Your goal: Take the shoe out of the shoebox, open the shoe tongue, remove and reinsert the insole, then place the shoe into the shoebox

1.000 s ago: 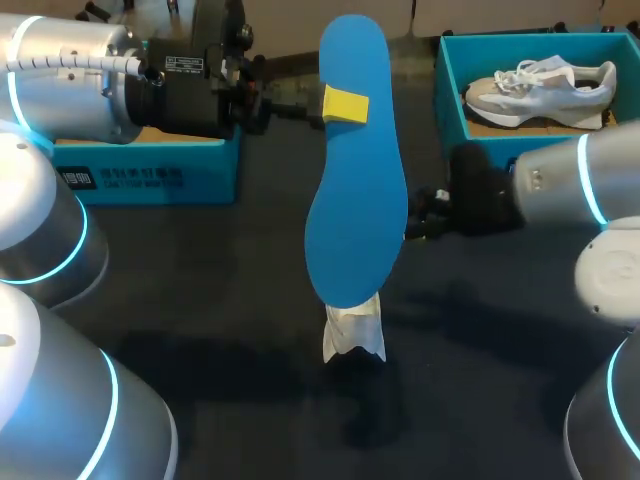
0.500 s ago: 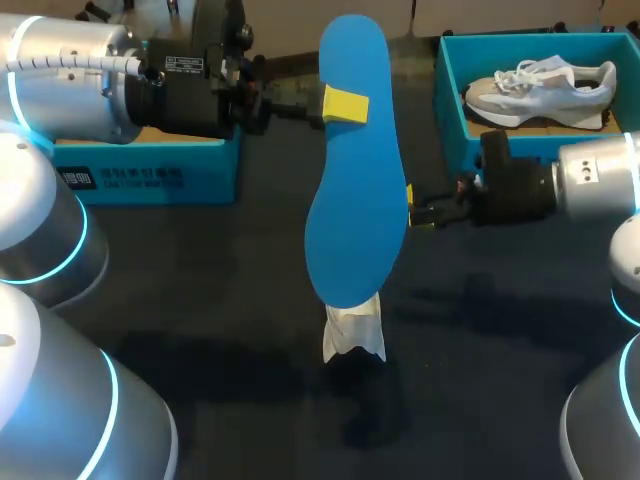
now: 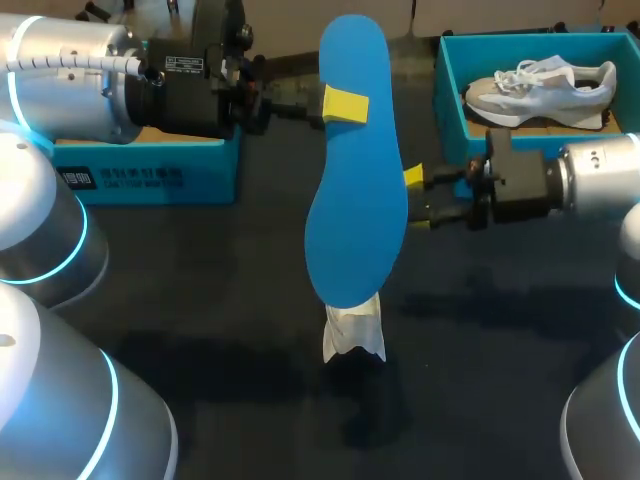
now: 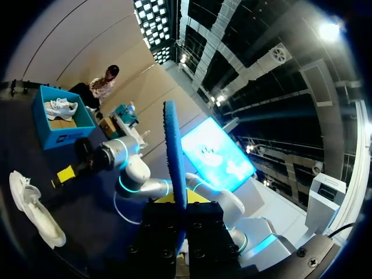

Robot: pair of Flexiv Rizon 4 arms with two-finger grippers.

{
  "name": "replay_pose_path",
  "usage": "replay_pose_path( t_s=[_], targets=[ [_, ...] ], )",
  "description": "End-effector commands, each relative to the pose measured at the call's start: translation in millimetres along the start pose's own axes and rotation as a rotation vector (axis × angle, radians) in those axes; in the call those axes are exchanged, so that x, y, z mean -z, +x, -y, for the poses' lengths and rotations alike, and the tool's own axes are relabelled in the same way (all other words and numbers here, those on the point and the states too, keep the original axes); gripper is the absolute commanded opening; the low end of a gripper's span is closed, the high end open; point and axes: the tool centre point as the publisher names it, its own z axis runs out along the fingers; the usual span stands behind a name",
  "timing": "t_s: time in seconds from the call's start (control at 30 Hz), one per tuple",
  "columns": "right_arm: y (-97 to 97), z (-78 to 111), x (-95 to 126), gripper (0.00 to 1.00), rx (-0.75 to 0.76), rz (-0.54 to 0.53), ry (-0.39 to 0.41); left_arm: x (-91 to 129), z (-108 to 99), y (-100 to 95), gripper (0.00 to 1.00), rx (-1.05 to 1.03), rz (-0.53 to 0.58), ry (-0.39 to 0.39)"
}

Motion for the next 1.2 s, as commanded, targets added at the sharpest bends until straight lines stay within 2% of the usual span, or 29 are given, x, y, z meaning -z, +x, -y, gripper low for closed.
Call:
replay_pose_path(
  t_s=[0.03, 0.33, 0.37, 0.9, 1.07, 1.2],
  targets=[
    [6.8, -6.7, 2, 1.00, -0.004, -0.003, 0.020, -2, 1, -0.9, 0.00, 0.000, -0.001, 0.000],
    [22.7, -11.8, -4, 1.00, 0.020, -0.015, 0.055, -2, 1, -0.9, 0.00, 0.000, -0.001, 0.000],
    [24.1, -12.1, -4, 1.00, 0.000, 0.005, 0.030, -2, 1, -0.9, 0.00, 0.000, -0.001, 0.000],
    [24.1, -12.1, -4, 1.00, 0.000, 0.005, 0.030, -2, 1, -0.9, 0.00, 0.000, -0.001, 0.000],
    [24.1, -12.1, -4, 1.00, 0.000, 0.005, 0.030, 5, -3, -1.5, 0.00, -0.112, -0.037, 0.041],
    [24.1, -12.1, -4, 1.00, 0.000, 0.005, 0.030, 14, -5, -5.2, 0.00, -0.290, -0.033, 0.068]
  ],
)
